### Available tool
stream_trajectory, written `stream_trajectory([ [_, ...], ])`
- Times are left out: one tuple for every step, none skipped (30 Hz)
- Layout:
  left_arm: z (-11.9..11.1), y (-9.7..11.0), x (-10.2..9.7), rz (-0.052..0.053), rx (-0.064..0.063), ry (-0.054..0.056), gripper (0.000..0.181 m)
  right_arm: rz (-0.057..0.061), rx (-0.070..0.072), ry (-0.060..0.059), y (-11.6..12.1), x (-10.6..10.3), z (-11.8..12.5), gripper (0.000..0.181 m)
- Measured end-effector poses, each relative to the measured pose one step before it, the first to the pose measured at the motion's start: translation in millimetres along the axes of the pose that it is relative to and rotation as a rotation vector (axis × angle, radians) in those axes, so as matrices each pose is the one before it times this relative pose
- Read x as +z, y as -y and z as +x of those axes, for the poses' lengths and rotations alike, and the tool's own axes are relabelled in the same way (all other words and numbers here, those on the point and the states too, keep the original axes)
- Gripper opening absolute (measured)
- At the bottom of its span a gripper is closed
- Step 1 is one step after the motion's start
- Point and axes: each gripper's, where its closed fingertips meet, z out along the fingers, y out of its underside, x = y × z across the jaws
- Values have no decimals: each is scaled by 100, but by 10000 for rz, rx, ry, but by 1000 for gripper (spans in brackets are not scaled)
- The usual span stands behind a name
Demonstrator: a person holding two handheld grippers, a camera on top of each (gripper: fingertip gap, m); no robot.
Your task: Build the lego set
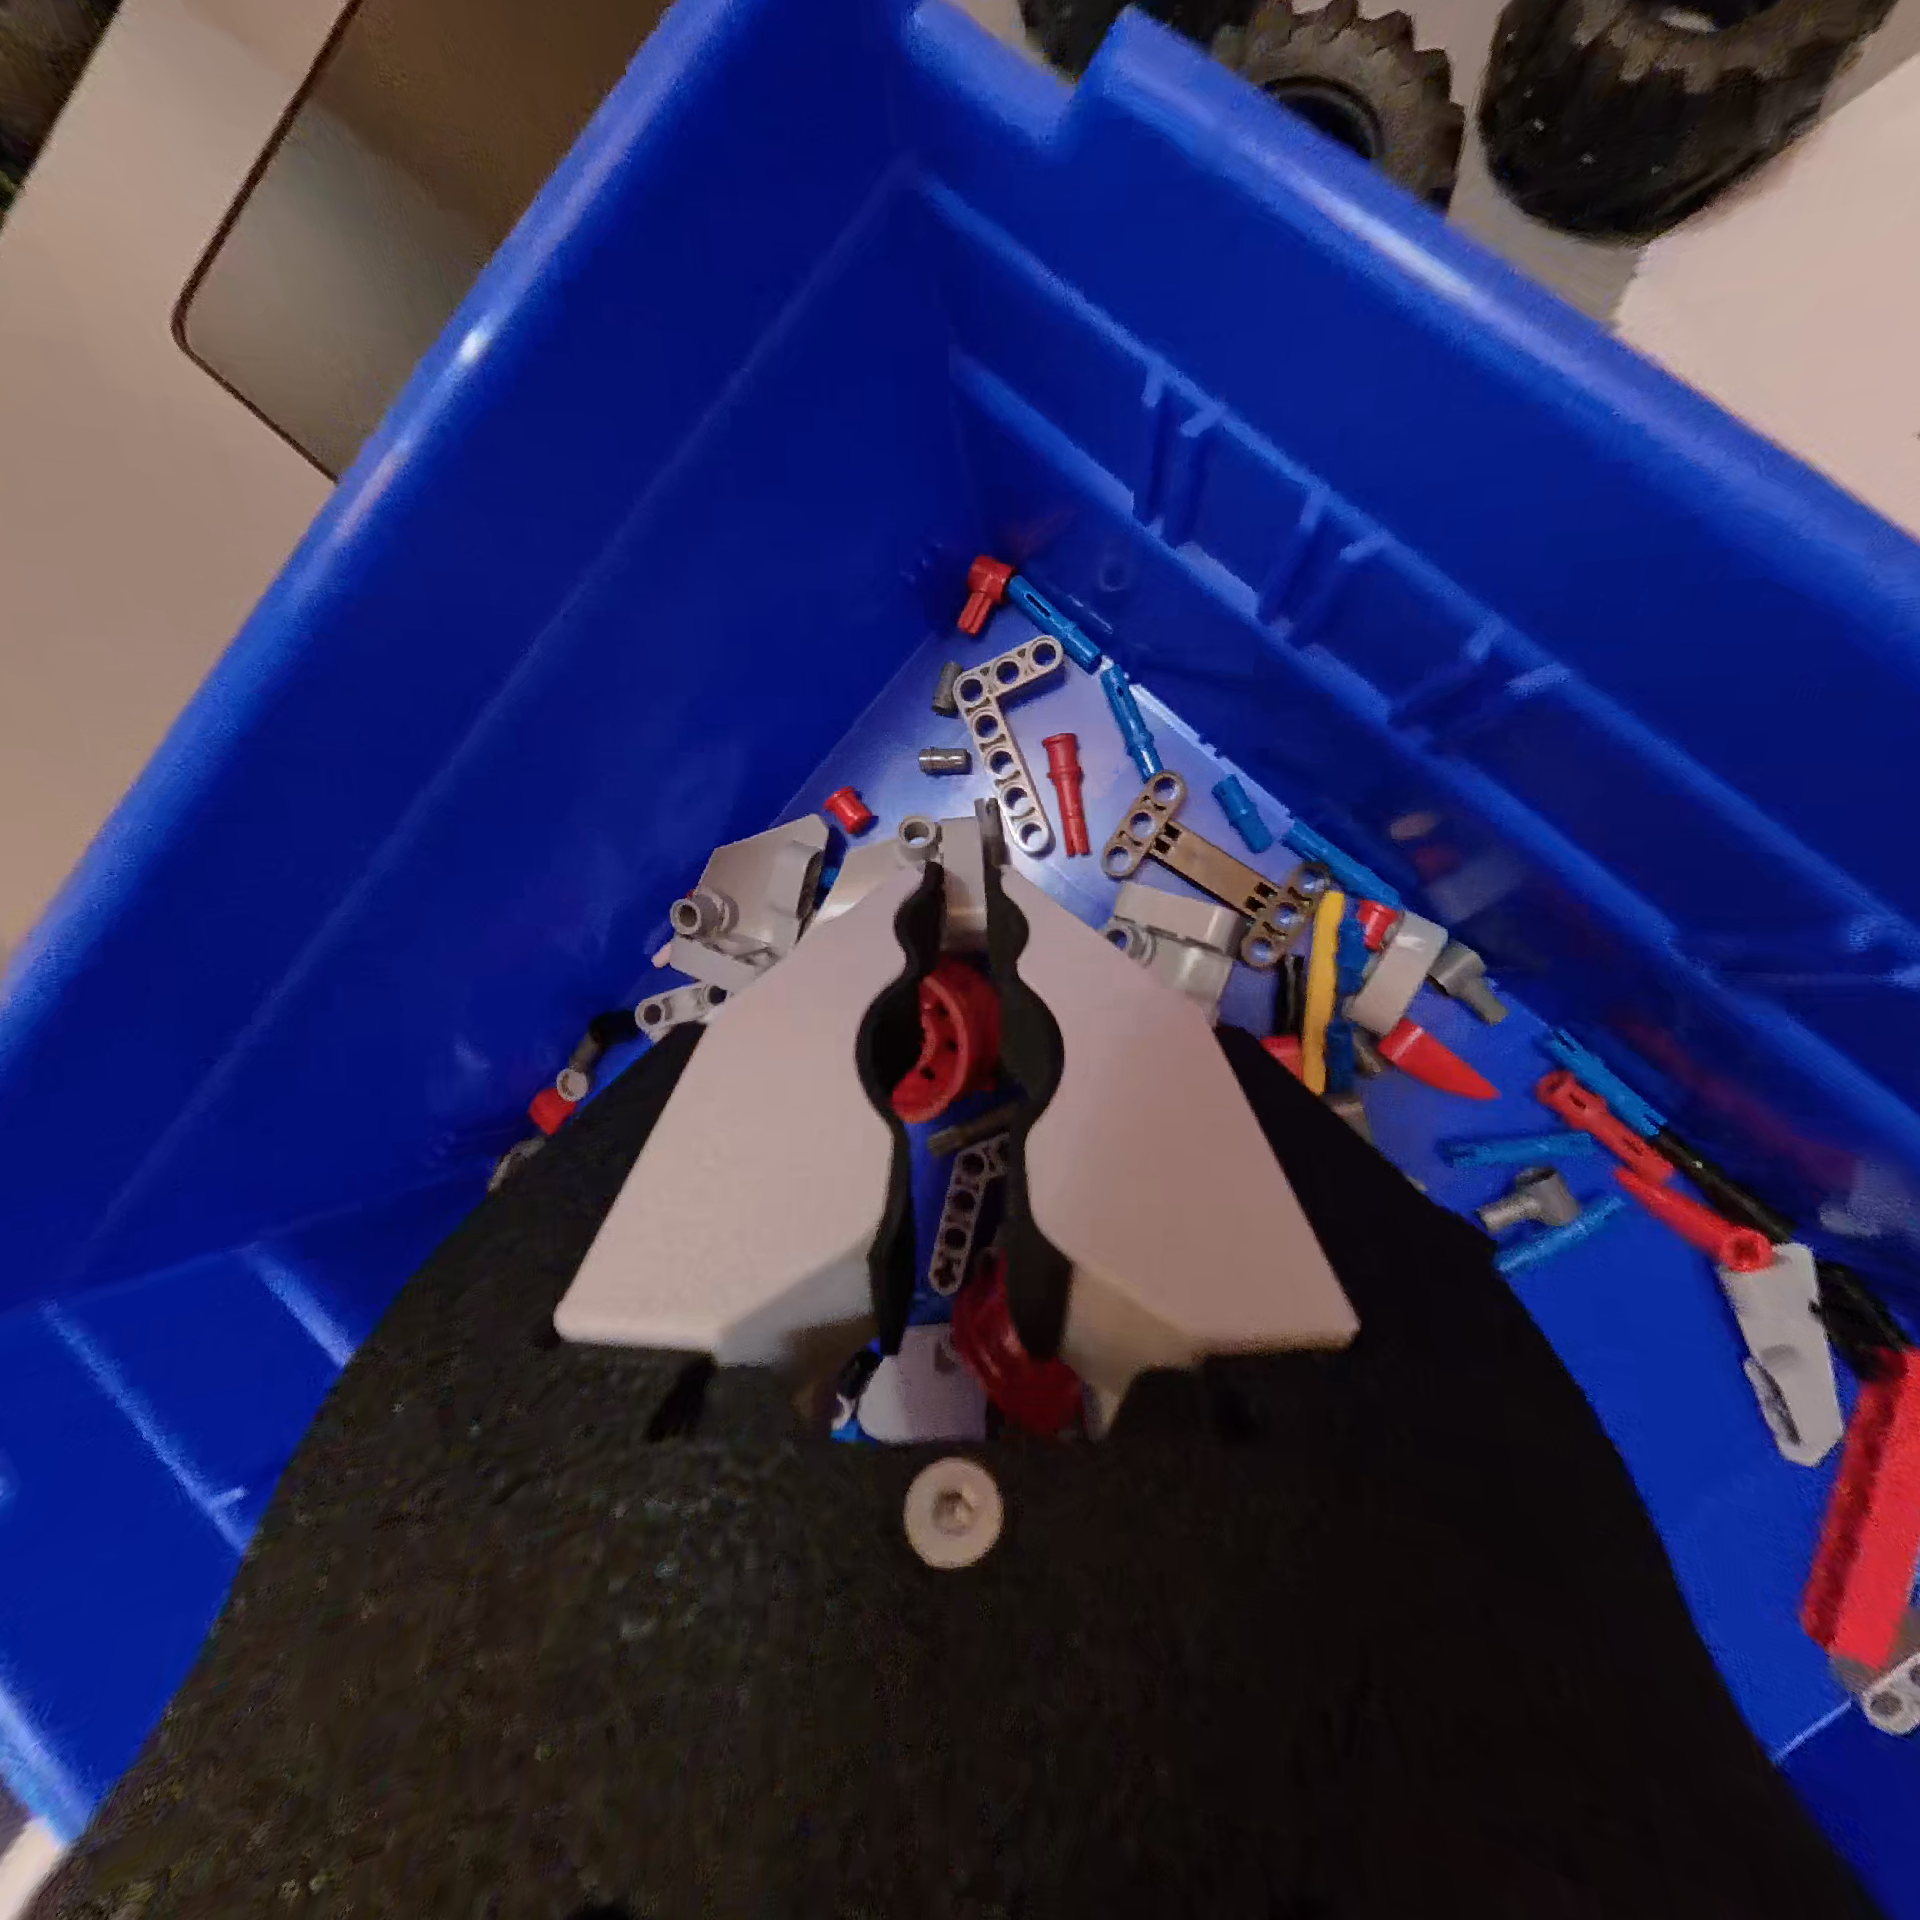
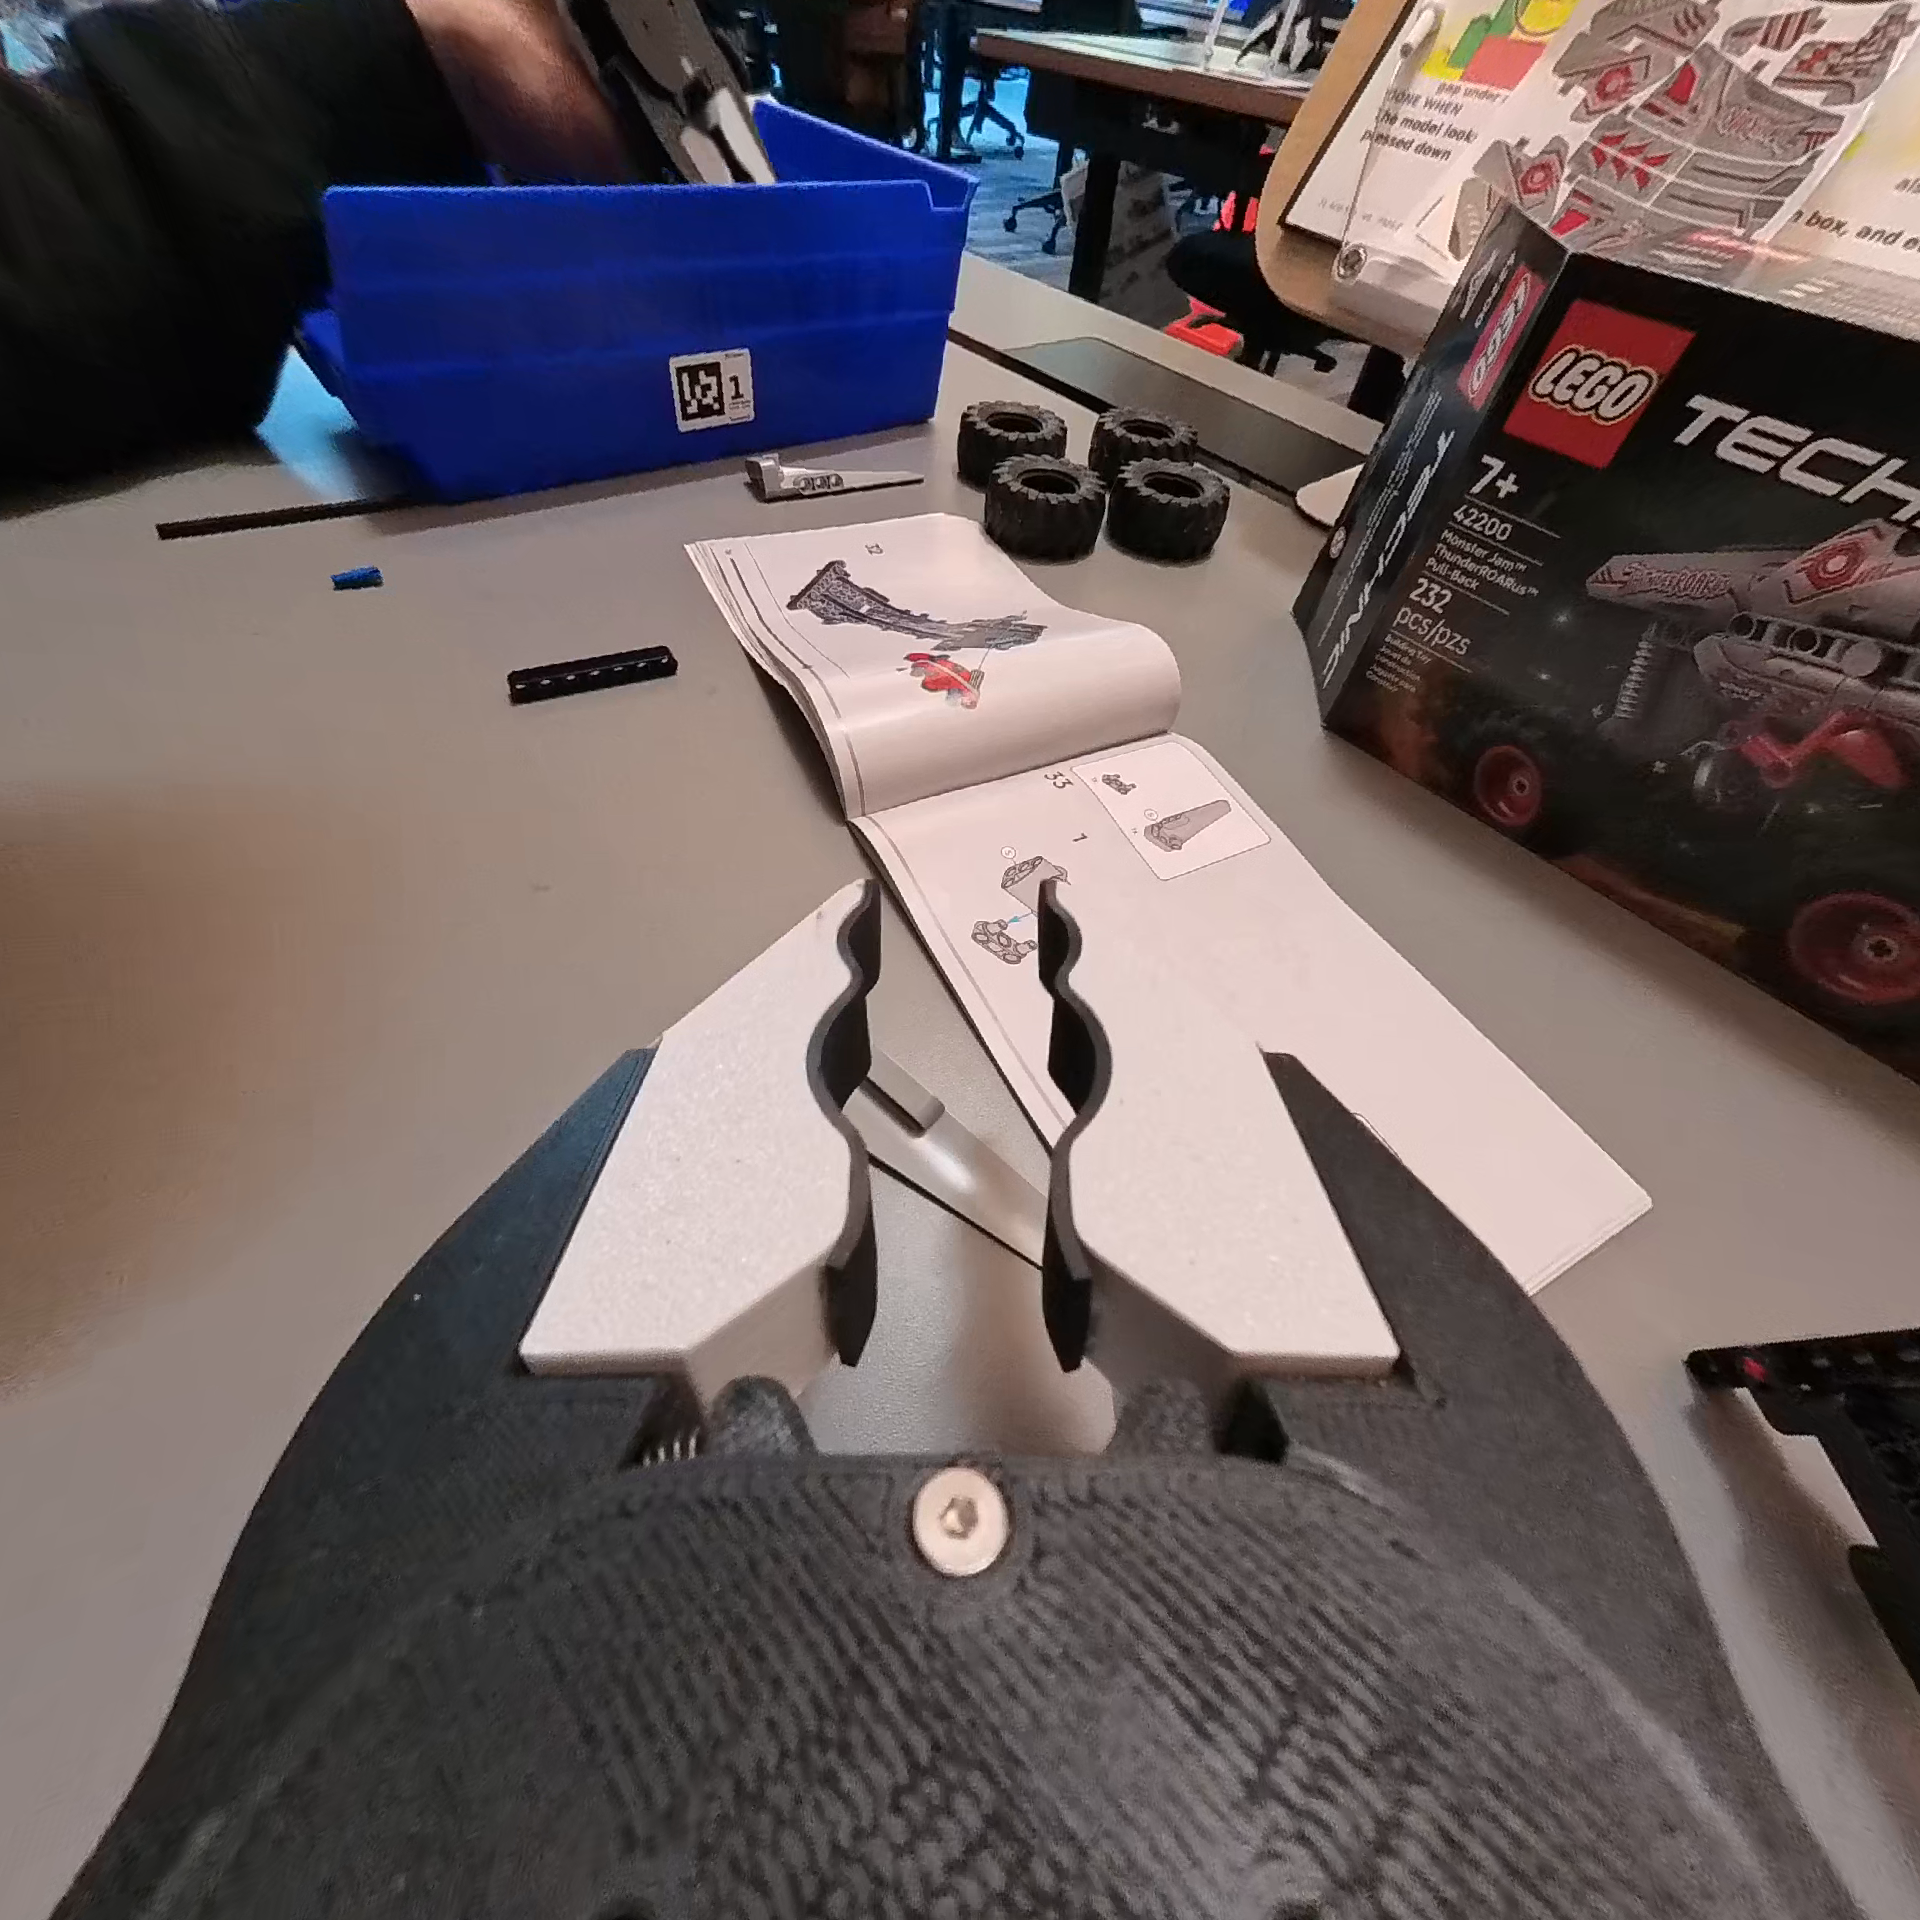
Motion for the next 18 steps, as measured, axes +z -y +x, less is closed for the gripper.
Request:
stream_trajectory([
  [-19,207,-413,117,152,19,5,-2,-2,5,-10,6,-21,27],
  [32,230,-421,116,169,-7,5,-21,-1,9,-28,22,-7,27],
  [164,269,-440,129,246,-67,5,-40,10,10,-46,39,1,27],
  [152,345,-483,155,330,-17,5,-57,17,13,-71,56,1,26],
  [-27,443,-534,183,380,128,5,-49,-3,6,-67,60,-7,27],
  [-148,547,-576,218,395,225,5,-17,-35,-13,-18,25,2,26],
  [-154,634,-597,256,378,227,5,-2,-28,-18,5,6,-4,26],
  [-109,753,-603,307,392,202,5,15,-7,-30,13,-19,29,26],
  [-162,779,-580,340,425,243,5,30,16,-29,35,-24,51,26],
  [-237,722,-525,302,436,288,5,35,46,-15,49,-43,67,26],
  [-249,605,-455,228,435,283,5,29,76,-9,34,-25,94,26],
  [-303,513,-378,191,471,319,5,23,87,3,24,-29,93,26],
  [-353,480,-308,201,517,360,5,31,66,9,37,-33,58,26],
  [-258,426,-229,217,517,304,5,40,33,-7,51,-41,33,26],
  [-227,451,-195,249,525,296,5,37,2,-29,40,-41,40,26],
  [-310,487,-216,286,572,366,5,33,-37,-43,42,-38,16,26],
  [-252,529,-263,309,595,343,6,29,-70,-43,46,-25,-15,26],
  [-302,531,-295,296,540,344,5,15,-76,-39,15,-17,-36,25],
])
